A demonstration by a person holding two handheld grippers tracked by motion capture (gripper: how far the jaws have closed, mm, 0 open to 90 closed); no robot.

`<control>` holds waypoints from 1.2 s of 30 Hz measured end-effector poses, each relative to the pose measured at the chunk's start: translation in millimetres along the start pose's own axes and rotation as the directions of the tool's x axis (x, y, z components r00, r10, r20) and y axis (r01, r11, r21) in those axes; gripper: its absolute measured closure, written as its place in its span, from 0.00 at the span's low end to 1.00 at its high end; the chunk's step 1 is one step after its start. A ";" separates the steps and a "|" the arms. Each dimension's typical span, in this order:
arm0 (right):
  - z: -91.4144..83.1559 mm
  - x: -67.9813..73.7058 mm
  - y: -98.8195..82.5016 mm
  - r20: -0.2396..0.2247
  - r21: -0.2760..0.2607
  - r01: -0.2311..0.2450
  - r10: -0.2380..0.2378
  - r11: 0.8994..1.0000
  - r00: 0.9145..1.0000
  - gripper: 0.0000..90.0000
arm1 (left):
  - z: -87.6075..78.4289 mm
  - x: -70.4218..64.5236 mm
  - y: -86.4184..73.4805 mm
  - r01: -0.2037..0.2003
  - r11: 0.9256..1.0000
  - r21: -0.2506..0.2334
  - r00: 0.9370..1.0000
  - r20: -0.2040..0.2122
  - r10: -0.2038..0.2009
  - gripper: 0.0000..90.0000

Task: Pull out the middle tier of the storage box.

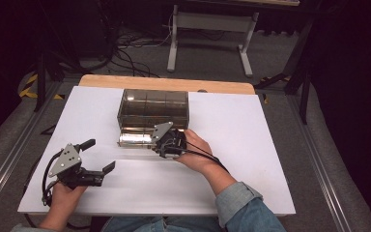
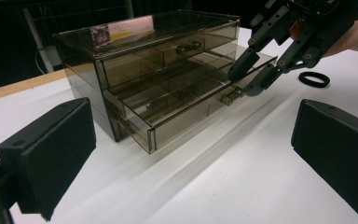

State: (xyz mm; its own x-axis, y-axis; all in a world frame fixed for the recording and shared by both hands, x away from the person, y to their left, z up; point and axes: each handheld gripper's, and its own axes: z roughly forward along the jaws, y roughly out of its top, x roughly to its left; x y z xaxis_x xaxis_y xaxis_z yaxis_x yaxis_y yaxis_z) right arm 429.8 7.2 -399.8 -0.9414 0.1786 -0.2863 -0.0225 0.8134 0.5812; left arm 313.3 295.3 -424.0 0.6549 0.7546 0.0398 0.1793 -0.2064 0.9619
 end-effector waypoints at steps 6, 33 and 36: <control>-0.9 0.4 -0.4 -0.007 -0.002 0.000 0.000 1.000 1.000 0.76 | -0.1 -0.1 0.0 -0.001 1.000 0.001 1.000 0.000 0.001 0.01; -48.2 -6.9 -12.2 0.059 -0.194 -0.120 0.133 0.974 0.989 0.45 | 0.7 1.5 0.4 0.001 1.000 0.001 1.000 -0.002 -0.001 0.01; -55.4 -6.1 -17.0 0.072 -0.197 -0.118 0.135 0.973 0.988 0.44 | 1.3 1.0 0.2 0.002 1.000 0.002 1.000 0.000 -0.002 0.01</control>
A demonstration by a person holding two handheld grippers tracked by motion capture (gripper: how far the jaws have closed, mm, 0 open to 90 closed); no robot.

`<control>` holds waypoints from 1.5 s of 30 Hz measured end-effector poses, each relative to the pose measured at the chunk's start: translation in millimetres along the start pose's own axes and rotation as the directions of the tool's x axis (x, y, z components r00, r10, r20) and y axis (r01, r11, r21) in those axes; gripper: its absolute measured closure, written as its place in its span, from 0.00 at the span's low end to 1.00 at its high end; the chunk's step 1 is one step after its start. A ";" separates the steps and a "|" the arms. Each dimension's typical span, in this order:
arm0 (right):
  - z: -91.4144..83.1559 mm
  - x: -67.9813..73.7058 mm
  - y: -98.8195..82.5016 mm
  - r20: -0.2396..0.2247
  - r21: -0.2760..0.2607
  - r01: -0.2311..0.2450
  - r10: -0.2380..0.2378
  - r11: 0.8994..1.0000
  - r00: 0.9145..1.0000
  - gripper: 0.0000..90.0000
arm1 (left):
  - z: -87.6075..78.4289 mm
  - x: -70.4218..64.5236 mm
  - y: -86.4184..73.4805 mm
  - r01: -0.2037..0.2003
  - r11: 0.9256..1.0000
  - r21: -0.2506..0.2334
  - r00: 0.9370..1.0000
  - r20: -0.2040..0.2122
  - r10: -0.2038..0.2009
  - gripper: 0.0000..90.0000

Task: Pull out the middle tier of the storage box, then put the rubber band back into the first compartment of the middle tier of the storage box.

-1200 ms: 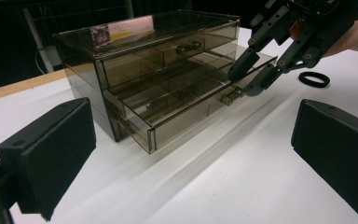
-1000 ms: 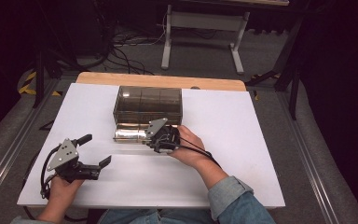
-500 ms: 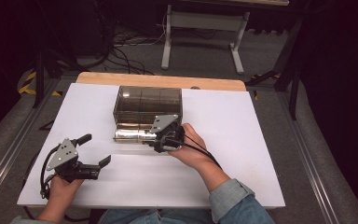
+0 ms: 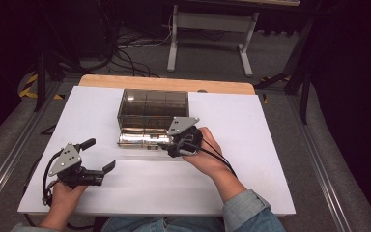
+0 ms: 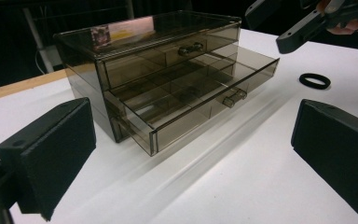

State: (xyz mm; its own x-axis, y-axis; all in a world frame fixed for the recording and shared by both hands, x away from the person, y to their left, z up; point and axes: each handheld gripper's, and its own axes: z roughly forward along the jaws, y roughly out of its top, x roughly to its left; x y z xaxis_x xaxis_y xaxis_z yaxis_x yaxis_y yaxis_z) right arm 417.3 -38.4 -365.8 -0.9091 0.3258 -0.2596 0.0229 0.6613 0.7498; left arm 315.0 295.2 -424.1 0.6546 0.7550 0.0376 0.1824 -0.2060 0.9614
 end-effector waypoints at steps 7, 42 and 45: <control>-15.8 -0.2 -10.4 0.036 -0.014 -0.023 0.023 1.000 0.999 0.43 | 0.3 -0.9 0.3 0.003 1.000 -0.002 1.000 0.001 -0.003 0.01; -71.3 4.3 -64.5 0.100 -0.056 -0.186 0.190 0.981 0.977 0.41 | -0.3 -0.2 0.9 0.003 1.000 -0.006 1.000 0.003 -0.003 0.01; -72.1 4.0 -66.7 0.100 -0.050 -0.190 0.194 0.981 0.976 0.42 | 0.2 -0.1 1.0 0.003 1.000 -0.006 1.000 0.003 -0.003 0.01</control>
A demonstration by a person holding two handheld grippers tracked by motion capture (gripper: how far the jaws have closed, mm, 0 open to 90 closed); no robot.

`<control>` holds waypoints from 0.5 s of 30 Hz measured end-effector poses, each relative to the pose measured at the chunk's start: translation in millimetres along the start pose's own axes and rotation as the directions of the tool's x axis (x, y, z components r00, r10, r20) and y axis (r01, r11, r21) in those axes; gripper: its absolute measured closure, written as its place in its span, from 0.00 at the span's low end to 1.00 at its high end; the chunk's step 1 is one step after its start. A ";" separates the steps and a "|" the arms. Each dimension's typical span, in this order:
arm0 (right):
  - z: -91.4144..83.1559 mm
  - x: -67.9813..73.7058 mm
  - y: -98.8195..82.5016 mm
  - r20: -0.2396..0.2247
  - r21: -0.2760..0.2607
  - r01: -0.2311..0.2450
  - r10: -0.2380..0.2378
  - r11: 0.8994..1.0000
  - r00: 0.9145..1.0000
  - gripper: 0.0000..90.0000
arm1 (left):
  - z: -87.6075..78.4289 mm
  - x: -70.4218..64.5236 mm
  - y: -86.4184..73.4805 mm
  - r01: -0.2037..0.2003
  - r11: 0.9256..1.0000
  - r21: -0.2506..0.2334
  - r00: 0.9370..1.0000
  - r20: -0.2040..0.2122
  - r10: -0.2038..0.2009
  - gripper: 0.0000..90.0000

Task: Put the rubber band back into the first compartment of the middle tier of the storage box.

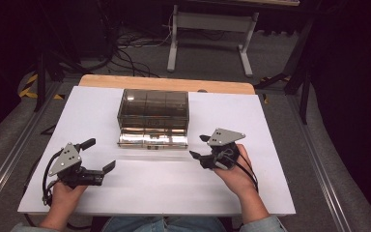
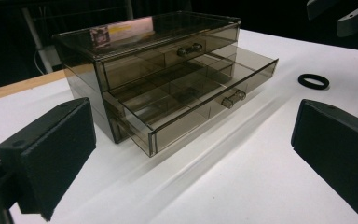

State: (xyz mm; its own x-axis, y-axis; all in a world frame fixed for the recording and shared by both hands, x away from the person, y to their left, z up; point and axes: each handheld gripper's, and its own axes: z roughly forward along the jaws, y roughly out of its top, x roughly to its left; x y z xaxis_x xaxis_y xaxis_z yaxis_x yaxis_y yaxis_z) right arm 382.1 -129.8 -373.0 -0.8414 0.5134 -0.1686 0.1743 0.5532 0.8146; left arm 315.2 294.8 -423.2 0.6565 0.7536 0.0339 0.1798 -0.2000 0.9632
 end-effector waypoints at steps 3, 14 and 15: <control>-0.8 0.3 -1.4 0.000 0.010 -0.002 0.002 1.000 1.000 0.43 | 0.2 0.0 0.1 -0.006 1.000 0.003 1.000 0.002 0.006 0.01; -2.0 -1.5 -12.6 0.009 0.085 -0.006 0.005 0.996 1.000 0.43 | -0.2 0.2 0.2 -0.002 1.000 0.002 1.000 0.001 0.002 0.01; -2.2 -1.7 -14.0 0.009 0.092 -0.011 0.010 0.996 1.000 0.43 | -0.2 0.1 0.2 -0.002 1.000 0.002 1.000 0.000 0.002 0.01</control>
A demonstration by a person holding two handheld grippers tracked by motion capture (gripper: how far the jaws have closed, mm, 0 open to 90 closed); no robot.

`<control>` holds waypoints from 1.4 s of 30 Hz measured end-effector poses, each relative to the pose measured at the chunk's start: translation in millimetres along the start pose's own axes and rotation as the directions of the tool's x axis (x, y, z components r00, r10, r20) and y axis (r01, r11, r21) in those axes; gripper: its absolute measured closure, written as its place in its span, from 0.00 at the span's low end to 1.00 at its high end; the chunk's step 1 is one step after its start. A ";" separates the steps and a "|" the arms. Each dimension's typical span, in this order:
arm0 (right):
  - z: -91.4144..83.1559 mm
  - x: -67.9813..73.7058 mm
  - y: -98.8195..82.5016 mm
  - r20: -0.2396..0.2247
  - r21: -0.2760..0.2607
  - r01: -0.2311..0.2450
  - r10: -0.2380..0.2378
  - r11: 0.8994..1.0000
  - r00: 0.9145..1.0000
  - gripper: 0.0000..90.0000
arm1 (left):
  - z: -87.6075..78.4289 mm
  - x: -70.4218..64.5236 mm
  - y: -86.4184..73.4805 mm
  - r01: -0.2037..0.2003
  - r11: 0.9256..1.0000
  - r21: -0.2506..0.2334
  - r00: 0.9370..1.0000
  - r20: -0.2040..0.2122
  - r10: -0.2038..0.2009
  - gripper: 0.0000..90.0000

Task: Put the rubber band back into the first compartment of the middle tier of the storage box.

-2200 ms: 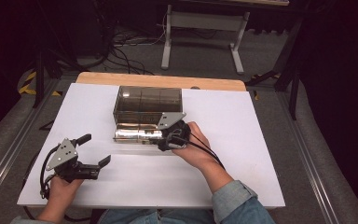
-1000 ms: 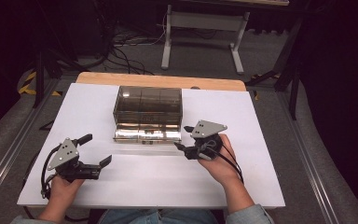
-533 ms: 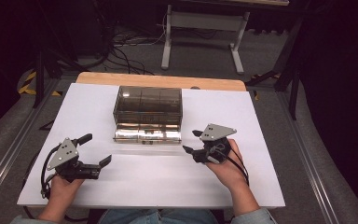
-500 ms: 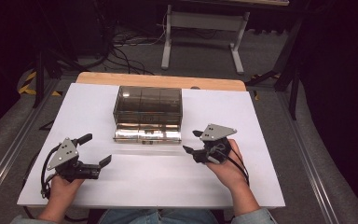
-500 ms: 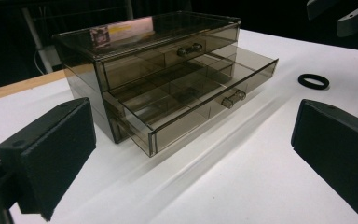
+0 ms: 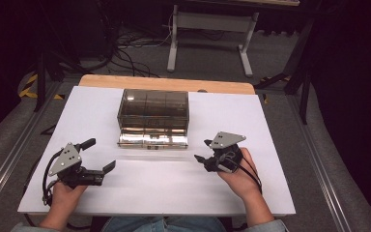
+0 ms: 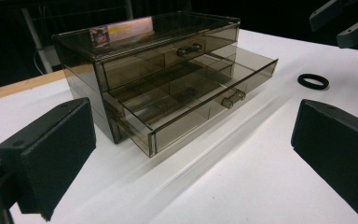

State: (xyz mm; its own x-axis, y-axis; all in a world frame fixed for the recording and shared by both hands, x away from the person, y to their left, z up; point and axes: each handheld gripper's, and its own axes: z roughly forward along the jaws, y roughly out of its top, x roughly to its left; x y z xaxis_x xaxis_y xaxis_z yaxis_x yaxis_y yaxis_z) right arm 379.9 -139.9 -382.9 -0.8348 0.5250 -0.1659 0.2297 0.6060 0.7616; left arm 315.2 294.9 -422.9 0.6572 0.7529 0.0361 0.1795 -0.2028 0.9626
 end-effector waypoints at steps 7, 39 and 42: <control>3.7 -0.6 -6.6 0.002 0.064 -0.003 0.003 0.998 1.000 0.46 | 0.1 -0.2 0.1 -0.001 1.000 0.001 1.000 0.000 0.001 0.01; 17.6 -4.7 -38.4 -0.017 0.279 -0.052 0.060 0.959 0.998 0.61 | 0.3 0.0 -0.1 0.007 1.000 0.002 1.000 -0.004 -0.007 0.01; 19.1 -4.4 -39.8 -0.021 0.293 -0.047 0.055 0.955 0.998 0.63 | 0.2 0.1 -0.1 0.007 1.000 0.001 1.000 -0.004 -0.007 0.01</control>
State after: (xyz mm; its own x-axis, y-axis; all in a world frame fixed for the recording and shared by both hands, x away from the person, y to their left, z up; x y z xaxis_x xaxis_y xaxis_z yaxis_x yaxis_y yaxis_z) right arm 384.0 -154.9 -424.4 -0.8310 0.5453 -0.1104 0.4050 0.7289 0.5519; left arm 315.4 294.8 -423.1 0.6528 0.7569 0.0307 0.1850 -0.1986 0.9625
